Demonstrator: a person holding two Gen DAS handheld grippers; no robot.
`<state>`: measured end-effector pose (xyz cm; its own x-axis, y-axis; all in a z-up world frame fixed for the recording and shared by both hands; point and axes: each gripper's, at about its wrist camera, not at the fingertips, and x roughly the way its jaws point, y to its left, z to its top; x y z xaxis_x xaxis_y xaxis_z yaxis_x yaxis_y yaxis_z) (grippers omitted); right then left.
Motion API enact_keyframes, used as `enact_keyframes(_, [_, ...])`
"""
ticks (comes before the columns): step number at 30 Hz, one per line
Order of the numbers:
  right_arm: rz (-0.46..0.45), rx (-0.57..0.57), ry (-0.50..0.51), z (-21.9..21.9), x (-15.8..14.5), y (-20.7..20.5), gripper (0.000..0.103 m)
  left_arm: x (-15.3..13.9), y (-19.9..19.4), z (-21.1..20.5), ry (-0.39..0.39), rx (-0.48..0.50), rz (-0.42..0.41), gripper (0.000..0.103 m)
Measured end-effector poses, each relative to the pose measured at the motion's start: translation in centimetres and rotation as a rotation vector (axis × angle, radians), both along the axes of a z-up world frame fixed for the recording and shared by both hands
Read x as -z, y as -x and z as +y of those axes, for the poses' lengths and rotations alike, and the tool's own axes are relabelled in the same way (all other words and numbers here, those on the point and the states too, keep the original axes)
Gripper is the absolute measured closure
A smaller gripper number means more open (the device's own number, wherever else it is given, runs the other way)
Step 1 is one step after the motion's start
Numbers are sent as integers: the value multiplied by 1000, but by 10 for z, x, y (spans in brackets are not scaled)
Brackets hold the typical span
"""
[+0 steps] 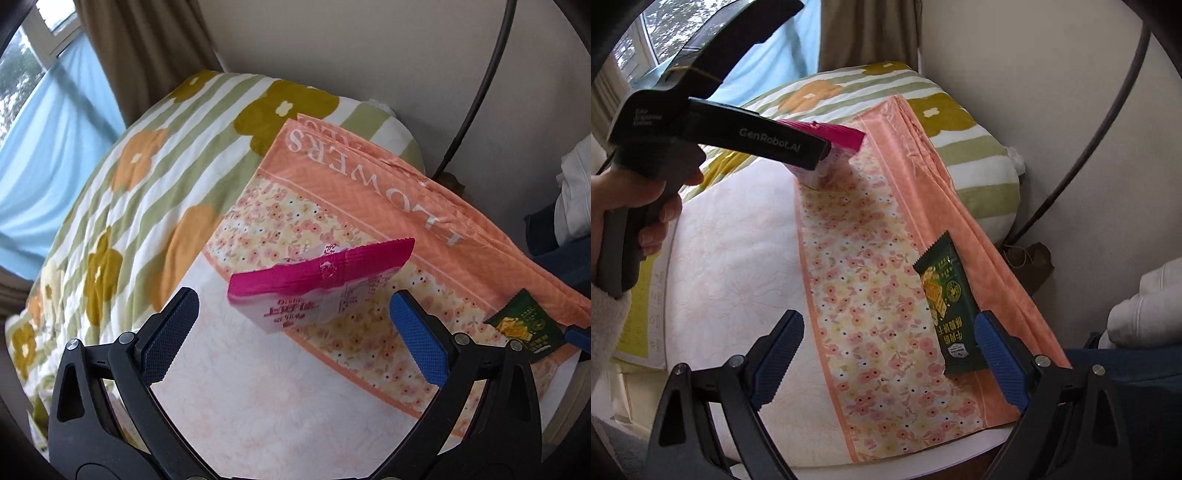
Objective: Organize snacks
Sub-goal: 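Grasp the pink strawberry bag with the left tool while the right tool grasps the green cracker packet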
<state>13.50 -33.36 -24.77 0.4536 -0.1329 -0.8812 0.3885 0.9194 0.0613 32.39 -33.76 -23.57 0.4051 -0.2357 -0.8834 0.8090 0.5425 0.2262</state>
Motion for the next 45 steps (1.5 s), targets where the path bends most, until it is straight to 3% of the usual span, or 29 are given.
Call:
enact_keyframes(5, [2, 41, 15, -6, 6, 2, 11, 24, -3, -19, -65, 80, -26, 3])
enact_keyframes(9, [4, 45, 24, -7, 9, -2, 11, 41, -5, -22, -111, 117, 6, 38])
enact_keyframes(10, [8, 43, 28, -6, 10, -4, 11, 43, -6, -20, -114, 117, 19, 39])
enact_keyframes(11, [15, 41, 31, -5, 11, -5, 11, 45, -5, -19, -117, 117, 24, 51])
enact_keyframes(12, [19, 36, 33, -5, 12, -7, 11, 47, -5, -17, -127, 117, 24, 53])
enact_keyframes(18, [26, 12, 24, -4, 17, -13, 11, 47, 3, -1, -149, 106, 35, 55])
enact_keyframes(26, [43, -52, -56, 1, 32, -22, 11, 47, 14, 44, -177, -1, 110, 55])
enact_keyframes(34, [117, -40, -1, 1, 48, -29, 11, 46, 21, 68, -172, -70, 156, 55])
enact_keyframes(41, [90, -147, -46, 22, 49, -38, 11, 46, 37, 85, -183, -107, 207, 55])
enact_keyframes(45, [85, -103, -16, 22, 47, -34, 11, 46, 43, 92, -177, -120, 225, 55])
